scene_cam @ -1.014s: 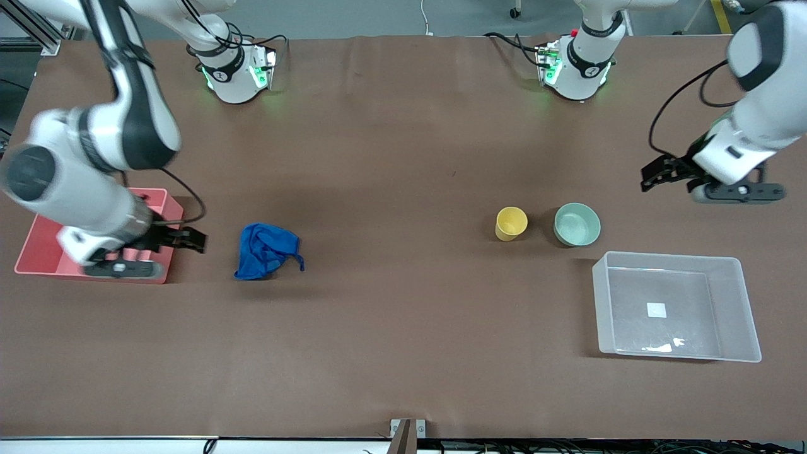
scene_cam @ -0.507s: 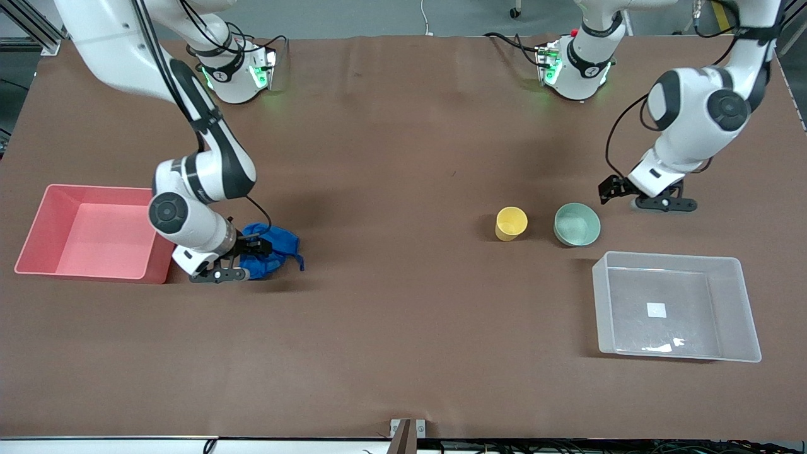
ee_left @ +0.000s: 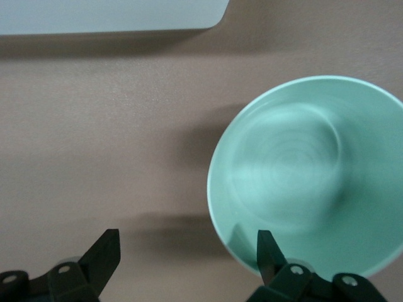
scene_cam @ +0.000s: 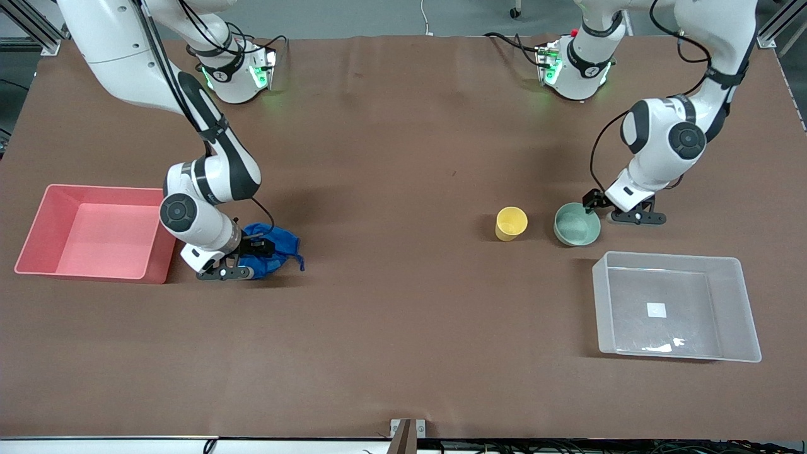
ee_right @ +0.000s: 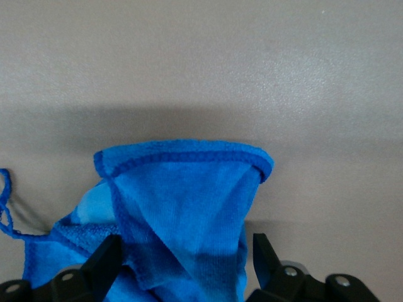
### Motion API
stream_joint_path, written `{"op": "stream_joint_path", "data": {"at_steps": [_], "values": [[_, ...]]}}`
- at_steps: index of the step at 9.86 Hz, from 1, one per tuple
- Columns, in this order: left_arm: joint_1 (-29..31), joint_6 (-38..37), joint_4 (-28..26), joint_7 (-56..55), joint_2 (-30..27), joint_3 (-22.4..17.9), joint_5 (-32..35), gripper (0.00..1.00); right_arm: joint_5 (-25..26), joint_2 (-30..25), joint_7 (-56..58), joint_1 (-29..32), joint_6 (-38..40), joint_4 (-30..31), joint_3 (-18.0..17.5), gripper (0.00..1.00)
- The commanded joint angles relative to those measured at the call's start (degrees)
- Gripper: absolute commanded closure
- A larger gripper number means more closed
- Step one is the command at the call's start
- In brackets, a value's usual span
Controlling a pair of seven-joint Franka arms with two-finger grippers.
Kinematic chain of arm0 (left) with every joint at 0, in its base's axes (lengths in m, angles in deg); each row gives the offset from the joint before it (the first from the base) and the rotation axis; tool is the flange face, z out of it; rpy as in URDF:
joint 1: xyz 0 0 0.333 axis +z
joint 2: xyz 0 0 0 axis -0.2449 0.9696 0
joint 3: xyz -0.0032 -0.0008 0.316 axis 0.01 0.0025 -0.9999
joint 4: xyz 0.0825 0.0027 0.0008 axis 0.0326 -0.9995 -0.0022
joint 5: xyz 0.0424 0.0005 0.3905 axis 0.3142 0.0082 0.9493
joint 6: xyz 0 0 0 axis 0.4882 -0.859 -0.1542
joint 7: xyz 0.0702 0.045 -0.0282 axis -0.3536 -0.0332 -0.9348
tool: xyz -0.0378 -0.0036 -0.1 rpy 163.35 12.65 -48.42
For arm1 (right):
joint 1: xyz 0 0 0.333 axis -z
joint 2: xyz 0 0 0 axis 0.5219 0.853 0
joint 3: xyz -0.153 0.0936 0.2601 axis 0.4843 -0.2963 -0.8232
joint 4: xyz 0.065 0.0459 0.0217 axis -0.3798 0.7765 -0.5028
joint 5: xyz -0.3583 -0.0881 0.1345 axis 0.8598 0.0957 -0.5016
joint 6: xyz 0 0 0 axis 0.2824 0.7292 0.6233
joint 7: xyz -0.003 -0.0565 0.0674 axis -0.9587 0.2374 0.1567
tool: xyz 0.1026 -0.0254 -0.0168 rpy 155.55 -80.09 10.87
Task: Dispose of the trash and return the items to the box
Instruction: 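Grasp the blue cloth with the right gripper while the left gripper grasps the bowl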
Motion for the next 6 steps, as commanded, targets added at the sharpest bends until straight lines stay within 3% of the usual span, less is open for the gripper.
{"op": "stream_joint_path", "data": {"at_steps": [1,2,3,4,6], "values": [[0.05,1.98,1.2,1.6,3.52,0.22,-0.67,0.13,-0.31,-0.36,-0.43,0.68,-1.38,2.14,-0.44,0.48],[0.04,2.06,1.38,1.6,4.13,0.3,-0.58,0.26,-0.31,-0.27,-0.78,0.77,-0.86,1.97,-0.44,0.73],[0.13,2.06,1.9,1.6,4.31,0.3,-0.58,0.62,-0.49,-0.36,-2.35,0.94,0.1,1.53,-0.44,0.96],[0.13,1.98,1.99,1.68,4.31,0.3,-0.67,0.94,-0.4,-0.71,-3.85,1.29,2.72,-0.13,-0.44,0.99],[-0.13,2.06,2.43,1.16,3.88,0.48,-0.84,1.0,-0.49,-2.89,-4.74,1.21,18.21,-6.96,-0.53,0.99]]}}
